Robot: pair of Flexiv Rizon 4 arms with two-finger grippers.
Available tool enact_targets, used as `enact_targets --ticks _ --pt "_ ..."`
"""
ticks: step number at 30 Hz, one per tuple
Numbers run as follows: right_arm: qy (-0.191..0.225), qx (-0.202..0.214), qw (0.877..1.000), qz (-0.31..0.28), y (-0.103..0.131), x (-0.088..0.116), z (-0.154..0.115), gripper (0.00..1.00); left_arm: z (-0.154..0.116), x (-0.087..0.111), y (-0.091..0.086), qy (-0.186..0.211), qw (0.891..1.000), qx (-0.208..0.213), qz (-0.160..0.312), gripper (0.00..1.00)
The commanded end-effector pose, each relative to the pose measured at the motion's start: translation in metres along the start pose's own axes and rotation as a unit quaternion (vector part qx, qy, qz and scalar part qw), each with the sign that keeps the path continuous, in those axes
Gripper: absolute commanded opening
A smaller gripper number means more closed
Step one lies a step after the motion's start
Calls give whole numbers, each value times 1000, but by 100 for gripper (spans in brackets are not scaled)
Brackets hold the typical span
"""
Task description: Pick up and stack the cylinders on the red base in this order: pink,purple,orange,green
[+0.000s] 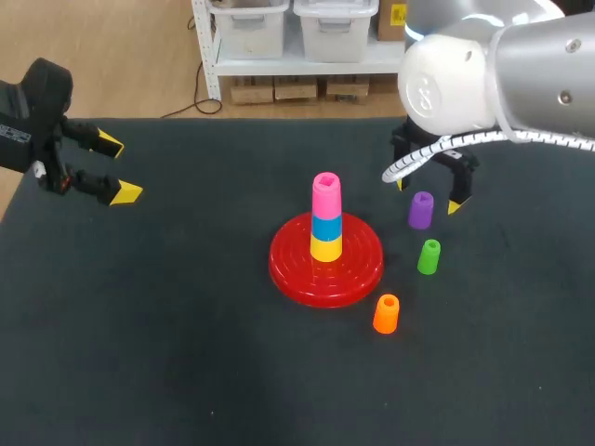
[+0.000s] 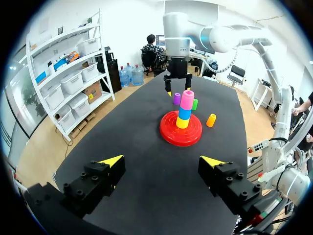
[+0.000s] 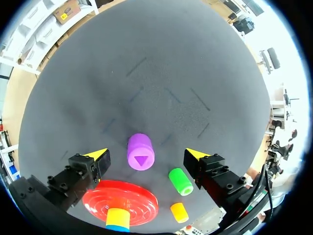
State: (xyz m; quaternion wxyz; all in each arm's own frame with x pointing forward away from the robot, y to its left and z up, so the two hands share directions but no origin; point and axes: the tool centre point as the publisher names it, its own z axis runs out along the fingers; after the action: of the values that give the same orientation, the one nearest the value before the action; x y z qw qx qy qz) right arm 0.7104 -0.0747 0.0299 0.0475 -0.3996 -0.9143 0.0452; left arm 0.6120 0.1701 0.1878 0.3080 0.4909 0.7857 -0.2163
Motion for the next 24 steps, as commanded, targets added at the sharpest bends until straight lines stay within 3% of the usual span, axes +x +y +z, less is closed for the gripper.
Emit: enact_targets --ticks 1,3,6,18,19,21,22,24 --pt "0 2 1000 0 2 -1 3 100 1 1 1 -1 1000 1 1 100" --pt "1 2 1000 0 1 -1 4 75 1 1 1 -1 1000 1 1 100" --pt "2 3 1000 0 1 0 5 49 1 1 1 -1 1000 1 1 100" --pt "3 6 1000 -4 2 5 7 37 1 1 1 -1 1000 1 1 100" --pt "2 6 1000 -3 2 4 8 33 1 1 1 -1 1000 1 1 100" --pt "2 7 1000 -3 2 4 8 6 1 1 1 -1 1000 1 1 100" --pt "2 7 1000 -3 2 4 8 0 1 1 1 -1 1000 1 1 100" --pt "-1 3 1000 -5 2 4 3 0 1 1 1 -1 1000 1 1 100"
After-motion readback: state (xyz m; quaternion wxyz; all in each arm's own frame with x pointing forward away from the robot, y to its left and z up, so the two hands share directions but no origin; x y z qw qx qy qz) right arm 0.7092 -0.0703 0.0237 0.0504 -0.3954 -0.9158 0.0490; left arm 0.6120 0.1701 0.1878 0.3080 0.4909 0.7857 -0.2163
